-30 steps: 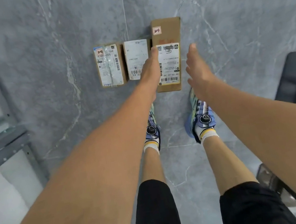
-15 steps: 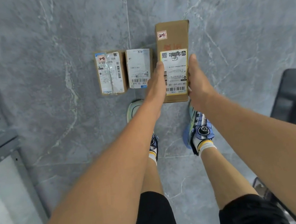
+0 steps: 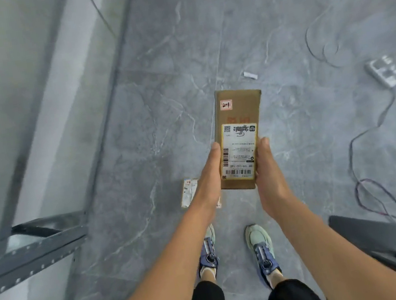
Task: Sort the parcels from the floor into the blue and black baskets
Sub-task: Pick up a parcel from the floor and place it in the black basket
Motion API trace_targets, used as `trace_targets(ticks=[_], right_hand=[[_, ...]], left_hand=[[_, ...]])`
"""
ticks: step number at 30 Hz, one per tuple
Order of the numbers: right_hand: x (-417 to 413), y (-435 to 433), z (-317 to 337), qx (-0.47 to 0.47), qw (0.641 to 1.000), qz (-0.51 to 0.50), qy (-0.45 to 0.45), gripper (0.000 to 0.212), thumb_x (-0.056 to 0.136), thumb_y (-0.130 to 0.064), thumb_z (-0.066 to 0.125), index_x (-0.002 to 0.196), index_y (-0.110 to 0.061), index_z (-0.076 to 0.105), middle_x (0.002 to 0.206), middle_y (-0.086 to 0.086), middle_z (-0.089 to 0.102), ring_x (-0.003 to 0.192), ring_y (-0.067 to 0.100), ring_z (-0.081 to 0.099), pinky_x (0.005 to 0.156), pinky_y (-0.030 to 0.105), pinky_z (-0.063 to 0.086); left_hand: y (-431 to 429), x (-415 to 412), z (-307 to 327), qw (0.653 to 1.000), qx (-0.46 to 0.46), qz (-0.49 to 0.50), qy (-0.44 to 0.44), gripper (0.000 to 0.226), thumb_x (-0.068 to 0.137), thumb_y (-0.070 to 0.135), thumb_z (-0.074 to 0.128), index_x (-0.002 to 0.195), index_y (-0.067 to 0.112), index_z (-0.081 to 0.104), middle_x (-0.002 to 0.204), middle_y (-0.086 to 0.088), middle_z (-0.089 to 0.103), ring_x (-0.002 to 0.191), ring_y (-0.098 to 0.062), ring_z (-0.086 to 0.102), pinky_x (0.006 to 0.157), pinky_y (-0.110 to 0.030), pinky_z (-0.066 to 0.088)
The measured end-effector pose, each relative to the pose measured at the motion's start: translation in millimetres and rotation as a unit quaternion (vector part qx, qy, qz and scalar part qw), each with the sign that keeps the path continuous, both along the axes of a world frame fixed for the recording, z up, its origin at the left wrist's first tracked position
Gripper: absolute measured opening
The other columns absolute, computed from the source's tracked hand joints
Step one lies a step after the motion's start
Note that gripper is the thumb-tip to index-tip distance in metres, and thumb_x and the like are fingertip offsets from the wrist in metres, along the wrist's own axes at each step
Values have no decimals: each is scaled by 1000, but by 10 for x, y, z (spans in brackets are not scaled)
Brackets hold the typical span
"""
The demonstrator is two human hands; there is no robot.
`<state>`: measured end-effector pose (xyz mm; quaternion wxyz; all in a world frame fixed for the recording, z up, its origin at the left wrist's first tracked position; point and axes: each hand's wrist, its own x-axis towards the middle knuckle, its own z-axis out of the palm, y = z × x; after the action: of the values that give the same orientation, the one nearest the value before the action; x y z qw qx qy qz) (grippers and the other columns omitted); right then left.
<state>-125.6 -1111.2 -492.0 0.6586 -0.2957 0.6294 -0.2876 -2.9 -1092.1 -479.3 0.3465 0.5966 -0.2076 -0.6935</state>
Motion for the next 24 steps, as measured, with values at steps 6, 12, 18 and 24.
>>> trace_targets(ticks=[6,12,18,24], right_hand=[[422,-172,1615,-138,985,89,-47,54,108,-63,17,148,-46,51,136,-15,69,124,3,65,95,29,50],[712,10,2811,-198,957,182,-107,52,107,-64,19,145,-52,53,133,-16,71,123,4,66,105,37,49],[910,513,3601,-247,900,318,-165,56,108,-64,18,144,-46,56,137,-9,70,127,14,66,111,51,48],[1205,1390,4094,-250,832,444,-219,54,110,-59,16,143,-43,56,134,-10,71,125,11,67,108,45,51]], left_hand=[[23,363,1683,989,-101,83,-63,46,108,60,18,110,67,63,116,33,70,112,15,62,105,-21,44],[504,441,2934,960,-162,199,-111,46,109,56,18,112,59,64,113,32,72,109,15,63,113,-31,40],[1302,414,3778,909,-209,320,-165,43,111,52,18,121,55,60,116,33,71,110,15,62,109,-29,40],[2400,372,4272,856,-215,416,-218,47,108,60,17,112,69,63,118,35,69,111,18,60,113,-34,36]])
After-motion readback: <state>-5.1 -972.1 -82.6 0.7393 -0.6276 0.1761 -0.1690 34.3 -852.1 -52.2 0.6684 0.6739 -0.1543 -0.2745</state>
